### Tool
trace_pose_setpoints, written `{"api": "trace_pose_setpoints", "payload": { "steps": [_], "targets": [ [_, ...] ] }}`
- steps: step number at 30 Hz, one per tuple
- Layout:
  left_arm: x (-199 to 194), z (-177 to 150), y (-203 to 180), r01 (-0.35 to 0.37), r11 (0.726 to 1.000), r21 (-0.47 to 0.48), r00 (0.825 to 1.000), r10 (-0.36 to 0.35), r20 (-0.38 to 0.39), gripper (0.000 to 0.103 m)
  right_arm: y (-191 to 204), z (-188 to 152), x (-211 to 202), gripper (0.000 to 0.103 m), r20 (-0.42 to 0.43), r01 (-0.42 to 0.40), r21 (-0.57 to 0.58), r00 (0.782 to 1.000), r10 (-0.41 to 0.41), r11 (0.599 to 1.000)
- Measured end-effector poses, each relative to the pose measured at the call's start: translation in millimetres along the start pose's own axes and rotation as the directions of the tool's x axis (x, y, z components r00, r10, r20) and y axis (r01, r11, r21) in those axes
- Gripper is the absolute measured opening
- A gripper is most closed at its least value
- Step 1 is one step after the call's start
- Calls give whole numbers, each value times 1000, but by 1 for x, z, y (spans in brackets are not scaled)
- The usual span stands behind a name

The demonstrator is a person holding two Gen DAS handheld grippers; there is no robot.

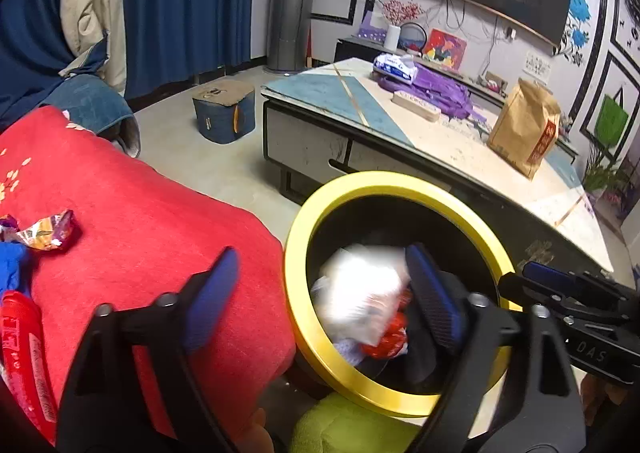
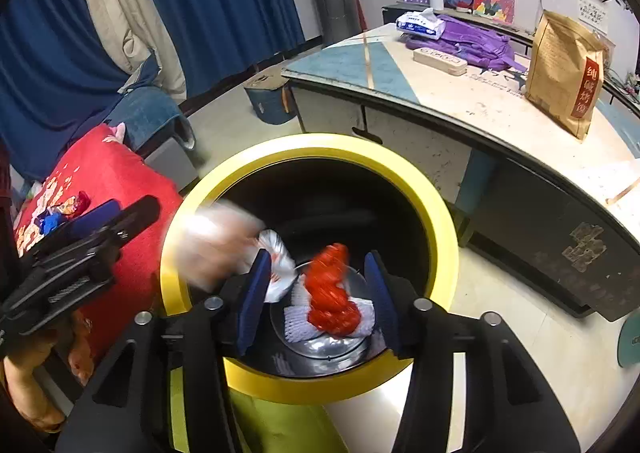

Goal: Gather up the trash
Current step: 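Carry both bags over the bin and open both grippers to drop them, then move both tools back from the bin toward the bed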

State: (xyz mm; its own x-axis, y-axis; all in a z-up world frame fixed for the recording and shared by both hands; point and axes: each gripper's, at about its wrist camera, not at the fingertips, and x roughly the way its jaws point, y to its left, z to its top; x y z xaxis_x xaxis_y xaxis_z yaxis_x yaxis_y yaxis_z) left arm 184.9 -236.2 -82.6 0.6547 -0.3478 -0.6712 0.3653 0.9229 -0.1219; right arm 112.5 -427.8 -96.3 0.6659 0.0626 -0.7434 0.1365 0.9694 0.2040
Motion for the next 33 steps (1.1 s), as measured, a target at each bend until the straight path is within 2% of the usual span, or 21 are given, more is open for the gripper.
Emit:
{"api": "trace_pose_setpoints", "payload": {
  "steps": [3,9,13,17,25,33],
  "targets": [
    [-5,4,4,30,999,-23,1000,-29,7,92,-1,1,-4,56,19,14,4,1000,-14,1000],
    [-19,6,12,40,997,-62,999,-39,31,92,0,3,-12,59,52,24,-1,998,-24,1000],
    [-32,8,19,30,997,-77,998,-25,60,92,4,4,-19,59,78,16,-10,997,-15,1000],
    [-49,10,27,11,996,-89,995,-2,101,92,13,6,-33,59,139,-10,-31,990,14,999],
    [-82,13,39,-21,995,-98,984,38,174,92,41,4,-62,66,258,-51,-119,963,81,992],
    [-107,7,57,-70,990,-124,971,96,218,92,65,-1,-75,72,298,-72,-186,946,126,980]
  ]
}}
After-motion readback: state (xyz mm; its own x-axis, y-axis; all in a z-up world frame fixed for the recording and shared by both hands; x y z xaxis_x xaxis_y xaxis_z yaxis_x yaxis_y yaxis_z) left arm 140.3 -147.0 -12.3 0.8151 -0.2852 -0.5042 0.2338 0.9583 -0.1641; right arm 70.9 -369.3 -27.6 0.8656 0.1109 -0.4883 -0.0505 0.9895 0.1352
